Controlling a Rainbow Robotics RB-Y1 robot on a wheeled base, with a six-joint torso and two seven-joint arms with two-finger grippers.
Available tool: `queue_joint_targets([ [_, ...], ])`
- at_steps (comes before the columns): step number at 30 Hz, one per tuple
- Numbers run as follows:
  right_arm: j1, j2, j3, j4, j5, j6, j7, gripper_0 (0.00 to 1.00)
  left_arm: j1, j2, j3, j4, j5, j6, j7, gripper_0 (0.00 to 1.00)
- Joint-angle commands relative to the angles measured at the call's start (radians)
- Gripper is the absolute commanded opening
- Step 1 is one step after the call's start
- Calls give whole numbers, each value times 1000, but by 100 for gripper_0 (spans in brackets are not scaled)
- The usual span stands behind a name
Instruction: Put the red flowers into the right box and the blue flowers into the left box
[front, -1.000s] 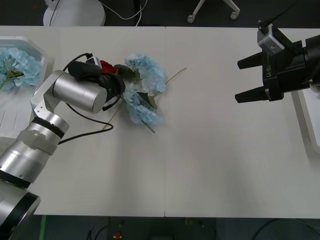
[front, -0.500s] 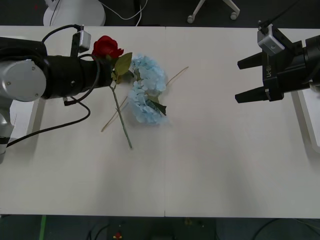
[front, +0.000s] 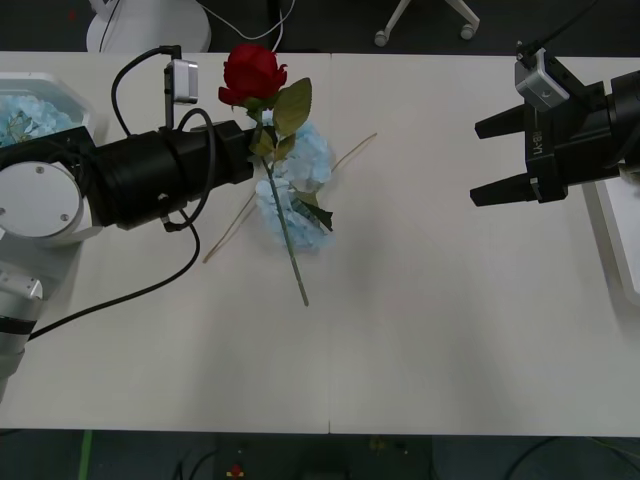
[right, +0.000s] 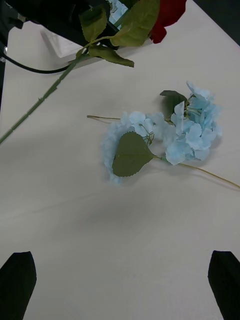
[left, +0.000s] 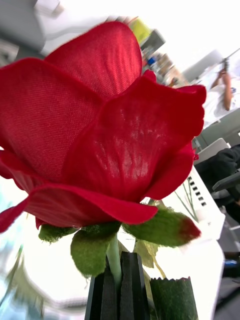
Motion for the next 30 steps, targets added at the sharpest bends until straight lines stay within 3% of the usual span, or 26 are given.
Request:
queue_joint_targets([
  [1, 6, -44, -23, -12, -12, -10, 30, 100, 9, -60, -95, -35, 33, -101, -45, 0],
  [2, 61, -10, -3, 5, -15, -8, 28, 100, 9, -73, -109, -43, 49, -117, -48, 0],
  [7, 81, 2, -30, 5, -53, -22, 27, 100, 9, -106, -184, -61, 98, -225, -63, 0],
  [12, 80, -4, -62, 5, -57, 49, -54, 100, -11, -168, -262, -60, 130, -400, -74, 0],
  [21, 78, -3, -63, 5, -172, 142, -395, 100, -27, -192, -265, -61, 194, -411, -82, 0],
  [30, 80, 42, -60, -43, -158, 214, -542, 100, -27, -186, -258, -60, 207, -416, -86, 0],
])
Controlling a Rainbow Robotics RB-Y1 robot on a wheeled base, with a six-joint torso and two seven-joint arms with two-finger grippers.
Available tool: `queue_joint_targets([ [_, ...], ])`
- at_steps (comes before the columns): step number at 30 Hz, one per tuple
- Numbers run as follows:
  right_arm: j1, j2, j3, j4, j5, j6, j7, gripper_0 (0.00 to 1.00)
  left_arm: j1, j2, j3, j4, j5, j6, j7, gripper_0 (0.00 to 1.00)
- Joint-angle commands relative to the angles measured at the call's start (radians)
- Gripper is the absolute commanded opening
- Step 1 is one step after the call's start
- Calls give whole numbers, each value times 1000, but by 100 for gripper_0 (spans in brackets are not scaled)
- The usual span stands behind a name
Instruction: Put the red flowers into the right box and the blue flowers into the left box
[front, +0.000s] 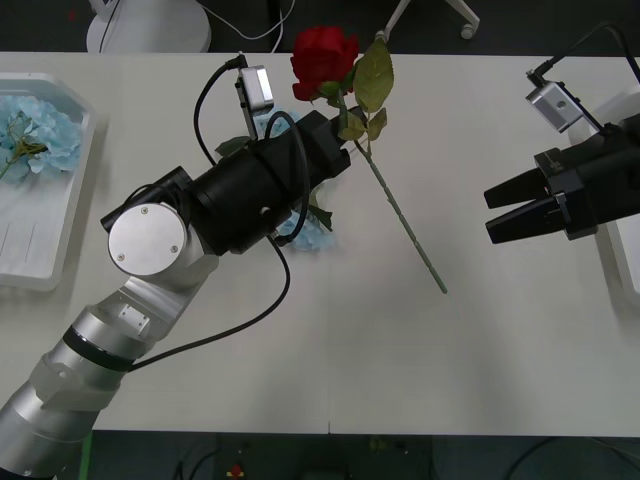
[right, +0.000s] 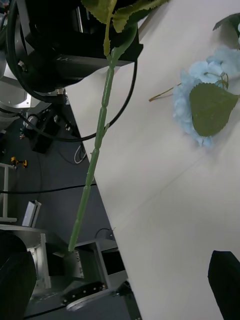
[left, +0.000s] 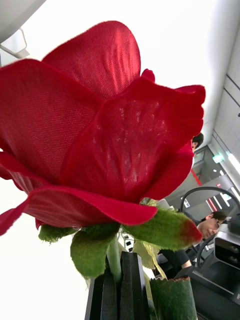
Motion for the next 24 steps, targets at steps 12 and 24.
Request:
queue_joint_targets([
  [12, 4, 144, 50, -138, 135, -38, -194, 100, -27, -18, -6, -41, 21, -11, -25, 0],
  [24, 0, 243, 98, -156, 212, -64, -245, 100, -26, 2, 2, -41, 56, -13, -25, 0],
])
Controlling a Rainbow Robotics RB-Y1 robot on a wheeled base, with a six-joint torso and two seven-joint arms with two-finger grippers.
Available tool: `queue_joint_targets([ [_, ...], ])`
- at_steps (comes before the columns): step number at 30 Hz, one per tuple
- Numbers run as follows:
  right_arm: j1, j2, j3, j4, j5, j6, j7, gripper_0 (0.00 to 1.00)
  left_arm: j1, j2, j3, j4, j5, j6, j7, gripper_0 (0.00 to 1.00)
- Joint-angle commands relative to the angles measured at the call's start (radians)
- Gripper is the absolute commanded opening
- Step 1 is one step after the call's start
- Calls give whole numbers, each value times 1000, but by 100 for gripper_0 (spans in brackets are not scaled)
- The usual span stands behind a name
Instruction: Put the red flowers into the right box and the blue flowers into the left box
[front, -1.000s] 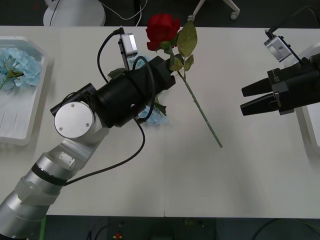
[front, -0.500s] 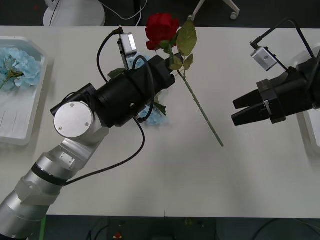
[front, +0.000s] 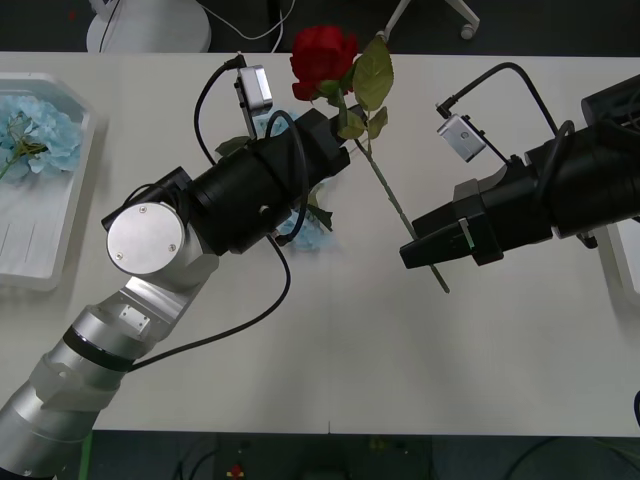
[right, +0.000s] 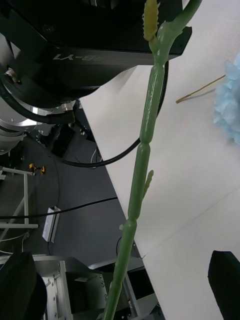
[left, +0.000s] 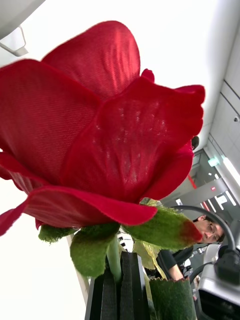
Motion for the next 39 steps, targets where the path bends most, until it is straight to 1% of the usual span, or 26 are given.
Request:
queue_joint_targets([
  [1, -1, 29, 30, -34, 27, -22, -41, 98, -26, 2, 2, -41, 29, -12, -24, 0],
  [2, -3, 29, 33, -34, 29, -22, -47, 80, -26, 2, 2, -41, 32, -12, -24, 0],
  [3, -4, 29, 34, -36, 29, -20, -63, 57, -26, 2, 2, -41, 32, -12, -24, 0],
  [4, -4, 29, 34, -36, 26, -14, -86, 22, -26, 2, 2, -41, 32, -12, -25, 0],
  [5, -6, 29, 34, -36, 24, -9, -99, 0, -24, 4, 2, -41, 32, -12, -25, 0],
  [20, -9, 25, 34, -37, 23, -5, -124, 0, -21, 13, 10, -41, 32, -12, -24, 0],
  [21, -9, 23, 34, -37, 23, -5, -124, 0, -21, 14, 10, -41, 33, -12, -24, 2],
  [23, -9, 23, 33, -39, 23, -5, -125, 0, -21, 19, 11, -41, 35, -12, -24, 25],
  [24, -9, 22, 34, -37, 23, -5, -125, 0, -21, 20, 14, -41, 35, -12, -24, 58],
  [25, -9, 20, 34, -37, 23, -5, -125, 0, -21, 23, 17, -41, 36, -12, -25, 99],
  [26, -9, 19, 34, -37, 23, -5, -127, 0, -21, 28, 22, -41, 36, -12, -25, 100],
  [31, -9, 9, 34, -37, 23, -5, -127, 0, -18, 62, 39, -41, 39, -11, -27, 100],
  [33, -9, 6, 31, -37, 23, -5, -128, 0, -15, 88, 48, -41, 68, 0, -27, 100],
  [36, -9, 0, 30, -37, 23, -5, -128, 0, 13, 132, 85, -43, 136, 47, -28, 100],
  [39, -9, -12, 19, -37, 23, -5, -128, 0, 73, 192, 177, -44, 225, 146, -38, 100],
])
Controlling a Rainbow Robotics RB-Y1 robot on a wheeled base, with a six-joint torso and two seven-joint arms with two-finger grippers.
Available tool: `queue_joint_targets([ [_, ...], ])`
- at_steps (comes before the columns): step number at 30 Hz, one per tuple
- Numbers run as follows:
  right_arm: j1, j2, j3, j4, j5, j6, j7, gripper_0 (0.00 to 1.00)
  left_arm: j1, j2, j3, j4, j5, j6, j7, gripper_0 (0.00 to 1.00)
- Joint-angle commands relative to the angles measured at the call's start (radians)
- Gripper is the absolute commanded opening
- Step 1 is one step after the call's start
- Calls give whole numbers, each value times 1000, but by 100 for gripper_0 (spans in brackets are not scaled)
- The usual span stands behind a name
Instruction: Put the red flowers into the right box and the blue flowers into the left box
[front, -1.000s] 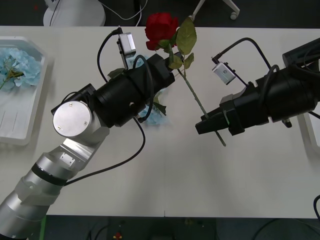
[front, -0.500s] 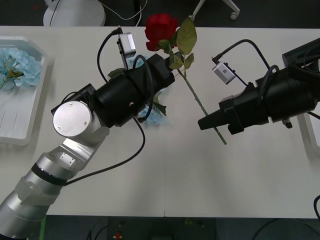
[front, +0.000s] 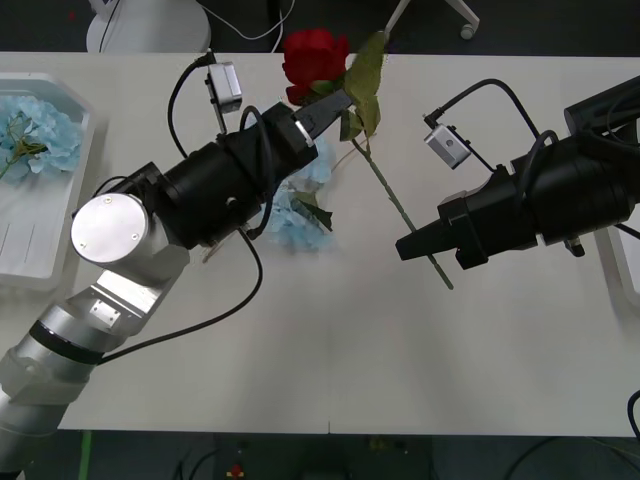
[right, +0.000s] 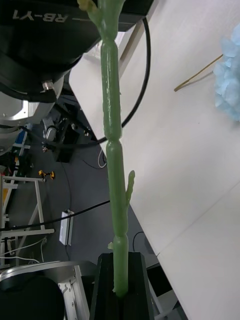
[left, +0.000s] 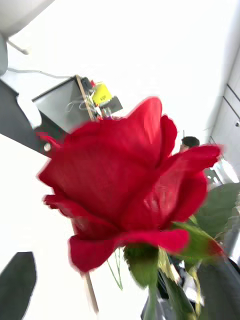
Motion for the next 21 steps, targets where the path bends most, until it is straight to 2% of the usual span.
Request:
queue_joint_targets([
  [1, -9, -33, -14, -37, 1, 4, -10, 0, 89, 112, 170, -44, 112, 138, -41, 100],
  [5, -9, -65, -47, -35, 1, 4, -27, 0, 123, 173, 300, -21, 121, 294, -28, 100],
  [7, -9, -91, -74, -34, 1, 6, -70, 0, 118, 199, 356, 33, 121, 397, -21, 100],
  [12, -9, -193, -151, 11, -4, 35, -157, 0, 92, 205, 460, 177, 58, 553, -22, 100],
  [17, -10, -292, -247, 169, 7, 127, -197, 0, 0, 205, 512, 274, -169, 639, -21, 100],
  [21, -9, -393, -313, 353, 94, 185, -187, 0, -72, 201, 511, 284, -463, 652, -7, 100],
])
